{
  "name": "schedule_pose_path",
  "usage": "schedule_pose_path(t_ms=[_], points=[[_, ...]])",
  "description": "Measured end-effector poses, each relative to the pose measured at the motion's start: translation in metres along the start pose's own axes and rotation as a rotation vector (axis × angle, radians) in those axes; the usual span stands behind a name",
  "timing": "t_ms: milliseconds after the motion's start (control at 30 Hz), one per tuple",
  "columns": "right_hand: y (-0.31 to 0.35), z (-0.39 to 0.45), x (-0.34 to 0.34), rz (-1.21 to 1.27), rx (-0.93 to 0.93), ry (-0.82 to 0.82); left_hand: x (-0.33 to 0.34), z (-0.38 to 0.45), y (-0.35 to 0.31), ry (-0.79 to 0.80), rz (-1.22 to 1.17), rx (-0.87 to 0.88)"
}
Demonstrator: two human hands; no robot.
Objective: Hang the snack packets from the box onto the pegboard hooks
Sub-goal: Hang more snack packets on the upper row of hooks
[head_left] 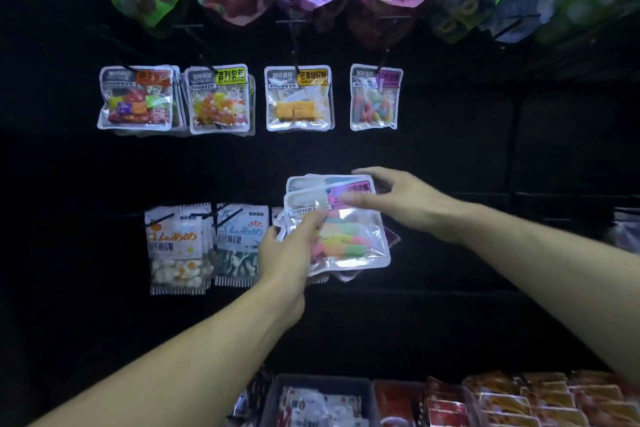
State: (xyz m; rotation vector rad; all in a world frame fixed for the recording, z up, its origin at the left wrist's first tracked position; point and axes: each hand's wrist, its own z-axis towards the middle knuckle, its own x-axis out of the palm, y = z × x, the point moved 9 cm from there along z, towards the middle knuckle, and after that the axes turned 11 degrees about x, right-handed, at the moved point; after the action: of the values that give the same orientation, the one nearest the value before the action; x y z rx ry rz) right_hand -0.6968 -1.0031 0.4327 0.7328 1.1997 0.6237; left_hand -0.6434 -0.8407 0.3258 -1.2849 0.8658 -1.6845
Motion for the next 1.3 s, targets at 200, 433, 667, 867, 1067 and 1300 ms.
schedule_pose_path(t_ms=[200, 433, 667, 867, 1067, 1300], points=[[-0.035, -0.016, 0.01, 0.101, 0.111, -0.009, -0.002, -0.024, 0.017, 0.049, -0.053, -0.062], [-0.045, -0.017, 0.001, 0.205, 0.172, -0.04, 0.003, -0.035, 0.014, 0.149, -0.015, -0.071], [-0.042, -0.019, 0.0, 0.249, 0.139, -0.095, 0.0, -0.037, 0.012, 0.171, -0.001, -0.07], [-0.041, -0.009, -0.003, 0.241, 0.104, -0.201, -0.005, -0.033, 0.01, 0.149, -0.044, -0.075], [-0.048, 0.003, -0.03, 0.406, 0.147, -0.39, -0.019, -0.021, 0.017, 0.059, -0.048, -0.065], [-0.001, 0.018, -0.077, 0.568, 0.013, -0.606, -0.021, -0.008, 0.003, -0.029, -0.055, -0.024]])
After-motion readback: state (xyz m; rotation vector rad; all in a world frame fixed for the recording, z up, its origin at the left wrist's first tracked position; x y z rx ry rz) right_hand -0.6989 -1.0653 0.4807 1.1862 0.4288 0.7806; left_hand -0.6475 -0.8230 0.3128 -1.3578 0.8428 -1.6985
